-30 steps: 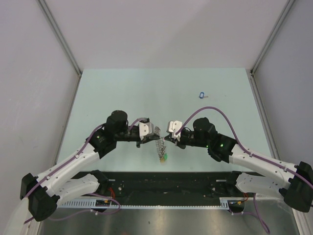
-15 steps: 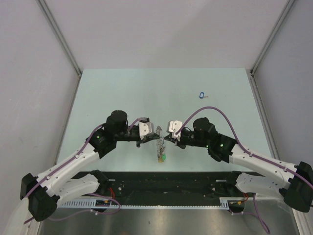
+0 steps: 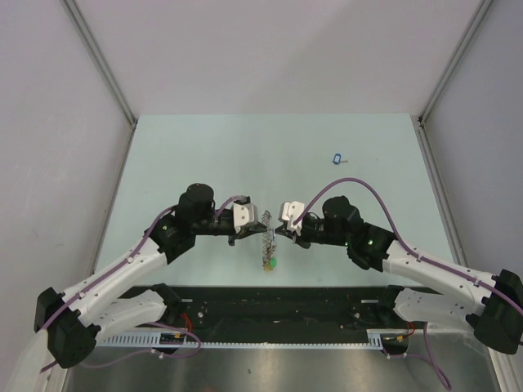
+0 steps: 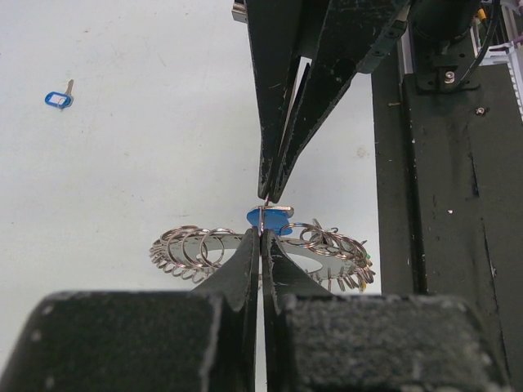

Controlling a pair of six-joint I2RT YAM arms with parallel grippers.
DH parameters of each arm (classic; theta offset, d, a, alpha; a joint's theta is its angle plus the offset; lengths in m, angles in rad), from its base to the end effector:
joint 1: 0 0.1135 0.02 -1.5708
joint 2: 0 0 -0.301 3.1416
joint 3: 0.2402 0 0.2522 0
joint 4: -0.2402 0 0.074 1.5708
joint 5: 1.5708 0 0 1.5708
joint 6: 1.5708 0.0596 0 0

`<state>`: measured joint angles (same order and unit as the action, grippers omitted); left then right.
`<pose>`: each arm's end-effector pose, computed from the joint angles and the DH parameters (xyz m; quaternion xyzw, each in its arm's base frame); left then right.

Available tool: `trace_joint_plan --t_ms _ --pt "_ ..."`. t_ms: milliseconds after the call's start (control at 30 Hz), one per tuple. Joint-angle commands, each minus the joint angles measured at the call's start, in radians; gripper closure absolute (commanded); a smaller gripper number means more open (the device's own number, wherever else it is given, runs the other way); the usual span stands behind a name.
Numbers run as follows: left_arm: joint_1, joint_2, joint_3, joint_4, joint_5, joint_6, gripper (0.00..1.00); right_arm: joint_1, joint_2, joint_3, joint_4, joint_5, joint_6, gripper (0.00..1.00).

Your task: Put the keys on the keyring

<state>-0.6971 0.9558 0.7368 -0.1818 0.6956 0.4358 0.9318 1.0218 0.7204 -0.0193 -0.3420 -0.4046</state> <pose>0.1355 -0.1633 0.3180 0.5794 0.5604 -0.3494 0.4777 0.1260 0.2031 0.3138 -0.5733 0.5656 0.2835 0.5207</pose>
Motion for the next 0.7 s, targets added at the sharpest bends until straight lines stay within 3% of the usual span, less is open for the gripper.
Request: trace_joint_plan --t_ms 0,667 --pt "0.007 0.006 0.032 0.044 0.047 0.011 1.0 0.002 -0.012 0.007 0.042 -0.031 -0.01 1.0" --pt "0.007 0.069 0.072 -0.019 0.124 0.043 1.0 0.006 -0.025 0.008 0.041 -0.087 -0.026 1.0"
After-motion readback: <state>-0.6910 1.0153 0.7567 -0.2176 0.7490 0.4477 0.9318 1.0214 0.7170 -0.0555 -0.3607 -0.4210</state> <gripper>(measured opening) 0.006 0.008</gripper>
